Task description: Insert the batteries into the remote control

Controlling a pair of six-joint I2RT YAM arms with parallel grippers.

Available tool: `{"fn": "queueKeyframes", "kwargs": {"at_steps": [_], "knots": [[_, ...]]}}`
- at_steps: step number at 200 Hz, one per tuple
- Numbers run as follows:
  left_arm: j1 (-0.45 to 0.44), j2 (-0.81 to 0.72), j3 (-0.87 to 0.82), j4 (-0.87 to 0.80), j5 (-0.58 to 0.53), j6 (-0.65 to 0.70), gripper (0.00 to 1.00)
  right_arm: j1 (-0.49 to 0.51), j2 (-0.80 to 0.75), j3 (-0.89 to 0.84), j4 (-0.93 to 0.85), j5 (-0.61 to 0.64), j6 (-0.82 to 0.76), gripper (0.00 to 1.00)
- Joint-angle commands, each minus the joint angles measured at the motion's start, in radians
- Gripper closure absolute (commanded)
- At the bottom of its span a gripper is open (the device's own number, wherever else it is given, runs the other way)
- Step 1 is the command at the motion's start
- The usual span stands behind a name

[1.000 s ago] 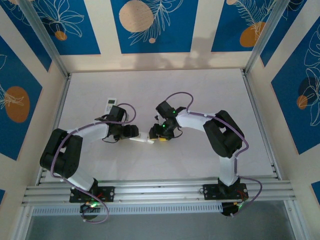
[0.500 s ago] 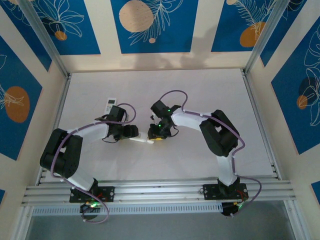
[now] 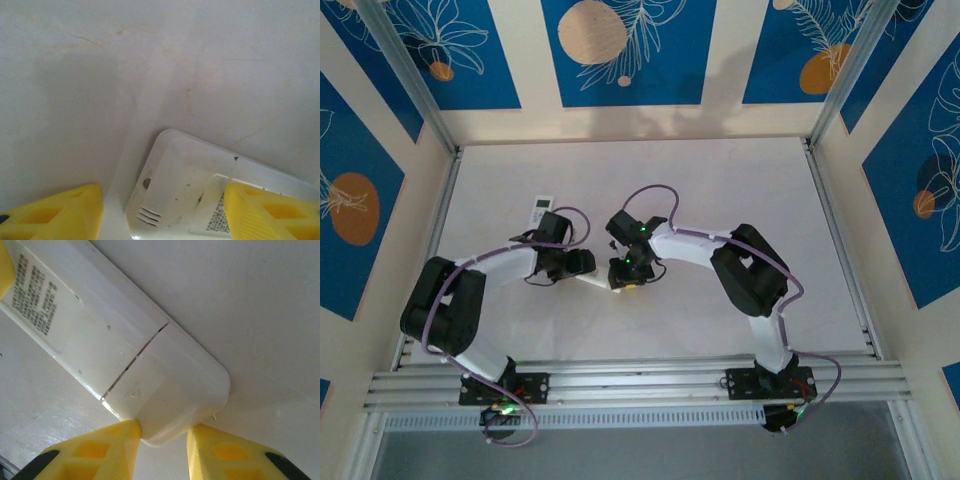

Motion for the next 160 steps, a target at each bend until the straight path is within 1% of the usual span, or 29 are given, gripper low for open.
{"fn": "queueKeyframes", "kwargs": {"at_steps": [1, 32, 44, 58, 65, 77, 93, 103, 117, 133, 147, 160], "knots": [[-0.017, 0.010, -0.031, 0.042, 0.106, -0.016, 0.35, 0.040, 0.120, -0.050, -0.130, 0.021, 0.008, 0.68], [-0.018, 0.032, -0.020, 0.050, 0.133, 0.005, 0.38, 0.023, 0.139, 0.037, -0.072, -0.059, 0.047, 0.68], [-0.021, 0.047, -0.019, 0.059, 0.151, 0.002, 0.45, 0.024, 0.150, 0.073, -0.058, -0.074, 0.070, 0.70], [-0.030, 0.060, -0.026, 0.087, 0.166, -0.011, 0.54, 0.026, 0.154, 0.093, -0.009, -0.089, 0.123, 0.74], [-0.038, 0.068, -0.028, 0.107, 0.178, -0.020, 0.57, 0.026, 0.154, 0.094, 0.028, -0.100, 0.160, 0.76], [-0.052, 0.085, -0.027, 0.136, 0.194, -0.036, 0.58, 0.030, 0.154, 0.094, 0.102, -0.120, 0.221, 0.76], [-0.063, 0.107, -0.019, 0.159, 0.198, -0.061, 0.57, 0.042, 0.147, 0.109, 0.167, -0.111, 0.255, 0.75], [-0.064, 0.106, -0.021, 0.164, 0.190, -0.071, 0.57, 0.043, 0.137, 0.123, 0.168, -0.093, 0.254, 0.74], [-0.063, 0.085, -0.021, 0.144, 0.150, -0.070, 0.57, 0.039, 0.102, 0.126, 0.148, -0.054, 0.226, 0.70], [-0.057, 0.055, -0.013, 0.099, 0.092, -0.066, 0.49, 0.023, 0.042, 0.116, 0.072, 0.013, 0.173, 0.63], [-0.048, 0.021, -0.002, 0.054, 0.040, -0.068, 0.41, 0.006, -0.015, 0.098, -0.020, 0.084, 0.131, 0.55], [-0.037, -0.018, 0.001, 0.026, -0.002, -0.079, 0.37, -0.010, -0.073, 0.065, -0.062, 0.123, 0.082, 0.48]]}}
